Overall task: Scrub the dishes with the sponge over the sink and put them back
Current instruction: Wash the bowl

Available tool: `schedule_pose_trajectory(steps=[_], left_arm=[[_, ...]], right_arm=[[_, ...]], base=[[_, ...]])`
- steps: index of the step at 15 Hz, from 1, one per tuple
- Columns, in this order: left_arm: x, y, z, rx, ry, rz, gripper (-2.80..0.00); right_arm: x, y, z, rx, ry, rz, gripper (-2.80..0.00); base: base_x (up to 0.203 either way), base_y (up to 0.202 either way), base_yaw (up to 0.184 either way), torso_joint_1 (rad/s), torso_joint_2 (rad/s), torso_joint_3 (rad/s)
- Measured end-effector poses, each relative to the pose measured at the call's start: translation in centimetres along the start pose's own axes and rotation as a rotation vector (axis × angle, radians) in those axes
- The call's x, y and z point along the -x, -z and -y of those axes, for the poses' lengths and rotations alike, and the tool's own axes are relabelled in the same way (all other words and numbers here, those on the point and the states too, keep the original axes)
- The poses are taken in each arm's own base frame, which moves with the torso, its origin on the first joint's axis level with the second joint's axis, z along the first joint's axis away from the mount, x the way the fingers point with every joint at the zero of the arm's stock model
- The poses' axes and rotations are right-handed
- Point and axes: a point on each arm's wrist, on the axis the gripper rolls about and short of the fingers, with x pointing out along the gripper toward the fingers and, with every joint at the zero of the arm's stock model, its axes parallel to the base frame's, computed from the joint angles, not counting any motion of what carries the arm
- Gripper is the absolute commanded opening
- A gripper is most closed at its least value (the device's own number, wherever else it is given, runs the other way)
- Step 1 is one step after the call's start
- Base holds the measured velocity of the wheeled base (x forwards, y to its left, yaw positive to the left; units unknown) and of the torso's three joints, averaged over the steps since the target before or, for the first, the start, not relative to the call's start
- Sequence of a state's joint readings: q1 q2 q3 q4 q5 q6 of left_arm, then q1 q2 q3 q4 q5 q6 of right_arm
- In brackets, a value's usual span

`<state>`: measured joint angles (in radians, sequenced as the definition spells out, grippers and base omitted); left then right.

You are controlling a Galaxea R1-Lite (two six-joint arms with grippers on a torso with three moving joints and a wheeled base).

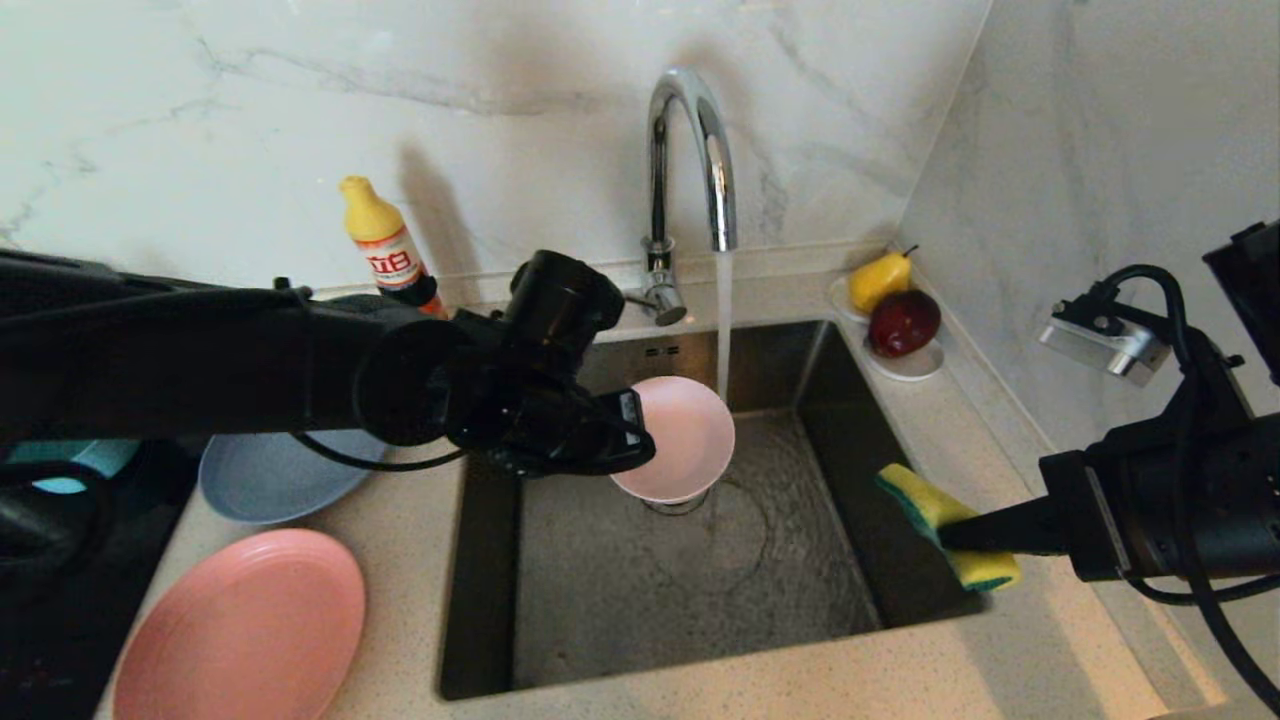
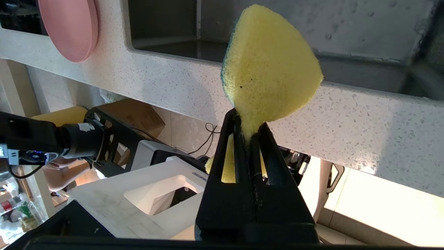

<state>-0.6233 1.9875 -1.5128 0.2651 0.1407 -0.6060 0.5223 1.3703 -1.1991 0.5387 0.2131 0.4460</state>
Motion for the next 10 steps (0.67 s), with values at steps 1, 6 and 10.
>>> schedule_pose_trajectory(steps=[1, 6, 10], left_arm=[[-1.0, -0.1, 0.4, 0.021, -0.007, 0.002, -2.80], [-4.9, -0.7, 1.5, 0.075, -0.049, 0.045, -2.80], [-7.0, -1.0, 2.1, 0.101, -0.043, 0.057, -2.80]], right_arm=[[0.0, 0.0, 0.0, -0.001, 0.000, -0.001, -2.80], [-0.2, 0.1, 0.1, -0.003, 0.002, -0.007, -2.80], [-0.2, 0.1, 0.1, -0.002, 0.003, -0.009, -2.80]], base=[[0.000, 0.000, 0.000, 0.000, 0.00, 0.000], [0.000, 0.000, 0.000, 0.000, 0.00, 0.000], [0.000, 0.000, 0.000, 0.000, 0.00, 0.000]])
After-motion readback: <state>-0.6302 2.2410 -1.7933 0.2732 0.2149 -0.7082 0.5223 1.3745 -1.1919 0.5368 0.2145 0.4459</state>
